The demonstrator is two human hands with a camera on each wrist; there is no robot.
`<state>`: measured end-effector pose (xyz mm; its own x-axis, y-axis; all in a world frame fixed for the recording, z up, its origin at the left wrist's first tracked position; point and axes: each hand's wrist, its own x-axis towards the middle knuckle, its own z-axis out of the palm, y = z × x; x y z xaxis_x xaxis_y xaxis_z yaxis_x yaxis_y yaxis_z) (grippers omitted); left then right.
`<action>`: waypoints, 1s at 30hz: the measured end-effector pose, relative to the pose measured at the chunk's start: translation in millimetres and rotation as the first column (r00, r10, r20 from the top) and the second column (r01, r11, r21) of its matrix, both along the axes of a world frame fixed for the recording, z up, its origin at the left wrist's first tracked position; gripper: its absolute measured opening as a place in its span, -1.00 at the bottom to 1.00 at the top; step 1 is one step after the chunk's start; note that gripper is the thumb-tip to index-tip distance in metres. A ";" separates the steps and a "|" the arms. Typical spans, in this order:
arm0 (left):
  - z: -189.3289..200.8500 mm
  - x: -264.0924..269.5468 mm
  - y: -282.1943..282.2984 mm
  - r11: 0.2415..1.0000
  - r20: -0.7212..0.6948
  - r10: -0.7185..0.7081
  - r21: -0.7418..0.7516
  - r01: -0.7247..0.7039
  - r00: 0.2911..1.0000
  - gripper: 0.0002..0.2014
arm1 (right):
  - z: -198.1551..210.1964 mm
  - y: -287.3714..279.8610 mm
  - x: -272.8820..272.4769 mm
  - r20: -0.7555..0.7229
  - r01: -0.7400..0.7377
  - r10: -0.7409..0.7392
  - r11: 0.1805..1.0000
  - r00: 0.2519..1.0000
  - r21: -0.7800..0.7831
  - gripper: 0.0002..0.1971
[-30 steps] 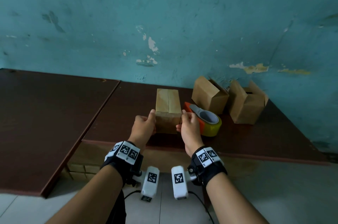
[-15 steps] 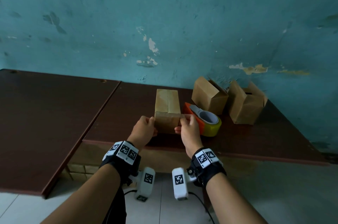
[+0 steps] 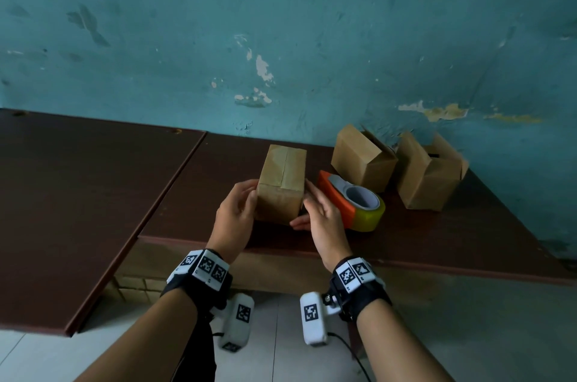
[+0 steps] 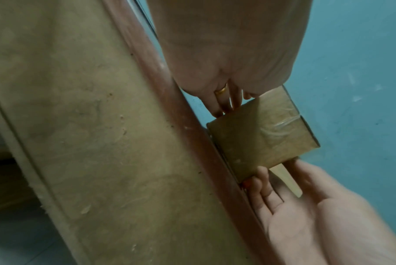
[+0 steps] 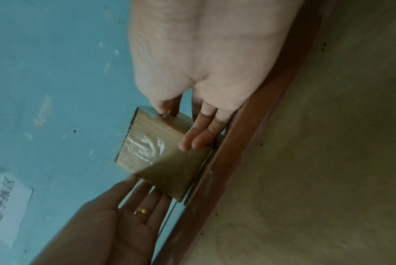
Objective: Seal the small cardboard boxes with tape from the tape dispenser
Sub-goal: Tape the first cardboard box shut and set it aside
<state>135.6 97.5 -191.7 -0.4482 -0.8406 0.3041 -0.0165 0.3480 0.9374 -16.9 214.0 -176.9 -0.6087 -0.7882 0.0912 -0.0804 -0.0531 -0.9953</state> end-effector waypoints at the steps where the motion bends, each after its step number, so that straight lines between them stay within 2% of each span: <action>1: -2.4 0.3 -0.2 1.000 0.024 0.011 -0.015 -0.010 1.000 -0.78 | -2.7 -0.4 0.1 -0.025 0.000 0.000 1.000 1.000 0.000 -0.60; 5: -5.0 1.7 -2.5 1.000 0.035 -0.002 0.009 0.001 0.999 -0.76 | -10.9 -3.2 -1.1 -0.090 0.016 -0.014 1.000 0.996 0.021 -0.53; 10: -5.6 3.0 -0.8 0.989 -0.022 -0.072 0.127 0.075 0.997 -0.70 | -9.0 0.5 -1.4 -0.038 0.008 -0.008 1.000 0.999 -0.004 -0.56; 13: -2.9 4.6 0.1 0.984 -0.039 -0.095 0.146 0.100 0.995 -0.65 | -8.4 1.0 -1.7 -0.042 0.008 -0.007 1.000 0.999 0.001 -0.56; 16: -0.4 5.8 3.4 0.986 -0.044 -0.087 0.140 0.092 0.995 -0.62 | -8.9 0.9 -1.5 -0.055 0.013 -0.012 1.000 0.998 0.013 -0.55; 21: 3.0 5.0 9.4 0.995 -0.031 -0.049 0.088 0.052 0.998 -0.74 | -7.4 4.5 1.6 -0.063 0.014 -0.013 1.000 0.998 0.013 -0.54; 25: 5.1 3.0 13.3 0.999 -0.035 -0.031 0.027 0.032 0.999 -0.71 | -7.3 6.1 5.5 -0.055 0.020 -0.020 1.000 0.998 0.002 -0.48; 30: 5.6 1.3 14.8 0.998 -0.067 -0.027 0.060 0.031 0.997 -0.67 | -5.7 5.7 8.5 -0.041 0.037 -0.037 0.999 0.998 -0.011 -0.48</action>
